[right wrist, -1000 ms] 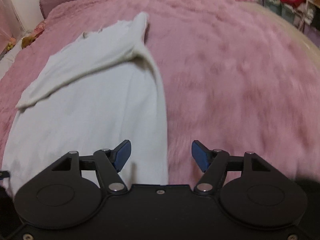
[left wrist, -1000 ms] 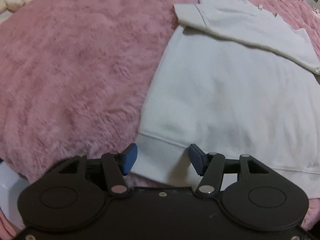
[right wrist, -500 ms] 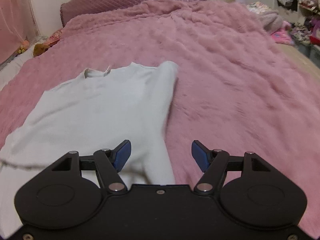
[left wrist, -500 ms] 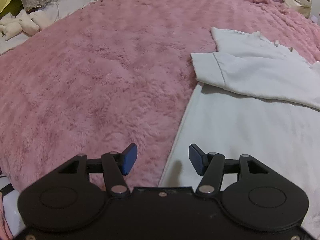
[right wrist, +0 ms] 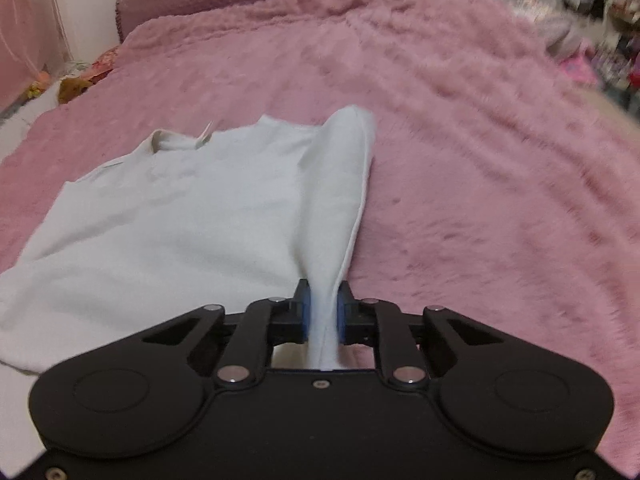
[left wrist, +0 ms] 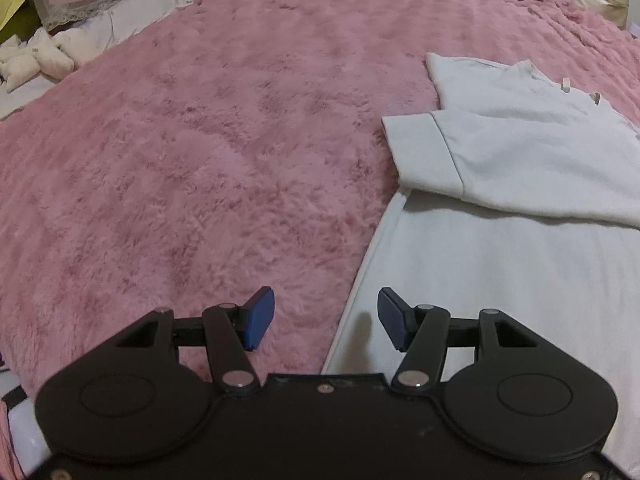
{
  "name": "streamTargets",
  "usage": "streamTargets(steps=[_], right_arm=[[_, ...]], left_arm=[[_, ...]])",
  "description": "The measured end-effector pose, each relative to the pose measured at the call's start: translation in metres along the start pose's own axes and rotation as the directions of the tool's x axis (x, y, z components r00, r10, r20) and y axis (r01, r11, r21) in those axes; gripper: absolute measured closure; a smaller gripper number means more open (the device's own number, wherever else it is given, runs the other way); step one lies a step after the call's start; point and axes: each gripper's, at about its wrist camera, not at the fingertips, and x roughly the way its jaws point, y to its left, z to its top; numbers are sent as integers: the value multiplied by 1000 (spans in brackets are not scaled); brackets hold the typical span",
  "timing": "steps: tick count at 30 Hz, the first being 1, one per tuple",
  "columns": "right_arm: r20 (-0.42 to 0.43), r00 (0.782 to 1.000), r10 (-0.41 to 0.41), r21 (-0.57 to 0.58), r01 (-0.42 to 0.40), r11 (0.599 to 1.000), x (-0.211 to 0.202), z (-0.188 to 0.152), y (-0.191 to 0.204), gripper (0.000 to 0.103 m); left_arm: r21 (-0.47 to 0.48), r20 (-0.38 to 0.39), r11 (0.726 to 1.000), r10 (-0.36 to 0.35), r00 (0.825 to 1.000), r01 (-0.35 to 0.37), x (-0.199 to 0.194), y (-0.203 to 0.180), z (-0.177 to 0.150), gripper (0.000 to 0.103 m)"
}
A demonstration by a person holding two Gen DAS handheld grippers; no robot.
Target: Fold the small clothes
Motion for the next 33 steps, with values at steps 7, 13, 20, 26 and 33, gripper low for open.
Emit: streamTargets(steps=[7, 13, 20, 26, 33], right_arm=[[28, 985, -172, 139, 167, 976, -1, 5, -28, 103], [-51, 988, -147, 81, 150, 985, 25, -5, -33, 103], [2, 999, -53, 139, 53, 989, 6, 17, -37, 97], [85, 996, 14, 74, -21, 997, 18, 48, -43, 45], [-77, 991, 108, 199, -91, 976, 89, 74, -78, 89]], left_arm=[[12, 22, 1000, -5, 1000, 5, 1, -7, 14, 44], [23, 0, 1000, -9, 1000, 9, 9, -10, 11, 44], [12, -18, 1000, -14, 1000, 14, 13, -9, 9, 44], [25, -21, 1000, -6, 1000, 7, 13, -9, 11, 44], [6, -27, 1000, 9, 1000, -9, 17, -1, 10, 44]])
